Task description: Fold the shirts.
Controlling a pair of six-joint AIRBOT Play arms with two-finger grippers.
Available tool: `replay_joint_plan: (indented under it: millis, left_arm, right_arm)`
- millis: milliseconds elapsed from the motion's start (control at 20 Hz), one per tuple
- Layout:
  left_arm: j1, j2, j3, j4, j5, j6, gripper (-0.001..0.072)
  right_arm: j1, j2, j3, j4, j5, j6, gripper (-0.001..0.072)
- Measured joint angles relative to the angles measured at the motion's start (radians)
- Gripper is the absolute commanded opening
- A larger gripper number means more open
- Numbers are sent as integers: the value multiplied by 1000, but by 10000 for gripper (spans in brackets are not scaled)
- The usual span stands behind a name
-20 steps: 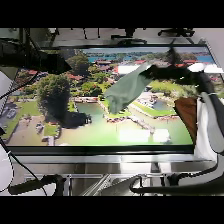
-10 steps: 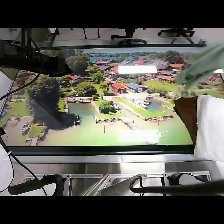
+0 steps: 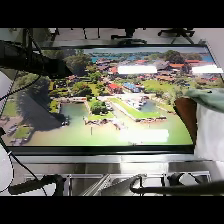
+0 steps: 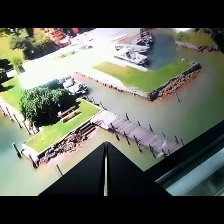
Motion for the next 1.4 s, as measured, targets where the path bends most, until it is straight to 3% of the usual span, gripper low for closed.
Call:
replay_joint_plan:
  millis: [250,350,500,550,650,700,750,800,1050,1200,1400]
  left_arm:
    - [0,0,0,0,-8,31,19]
    - [0,0,0,0,-15,41,19]
    - [0,0,0,1,-23,45,19]
    - [0,0,0,3,-26,48,19]
    - [0,0,0,3,-27,48,19]
    - [0,0,0,3,-27,48,19]
    - [0,0,0,3,-26,49,19]
    - [0,0,0,2,-26,49,19]
    - [-6,3,0,-91,-39,52,19]
    - [-32,51,-58,-139,-50,60,19]
    - [-66,221,-337,-161,25,84,19]
  right_arm:
    - [-5,85,-268,-130,69,67,41]
    - [-6,93,-359,-154,69,66,328]
    - [-6,67,-423,-171,57,38,571]
    - [-6,53,-426,-172,56,30,589]
    - [-6,23,-412,-167,46,21,584]
    - [-6,7,-399,-147,39,20,530]
    - [-5,-6,-385,-109,26,16,300]
    - [-2,-15,-375,-58,3,10,10]
    - [114,-24,-360,231,-172,-64,18]
    - [269,22,-408,273,-268,-112,18]
    - [496,143,-546,280,-393,-159,18]
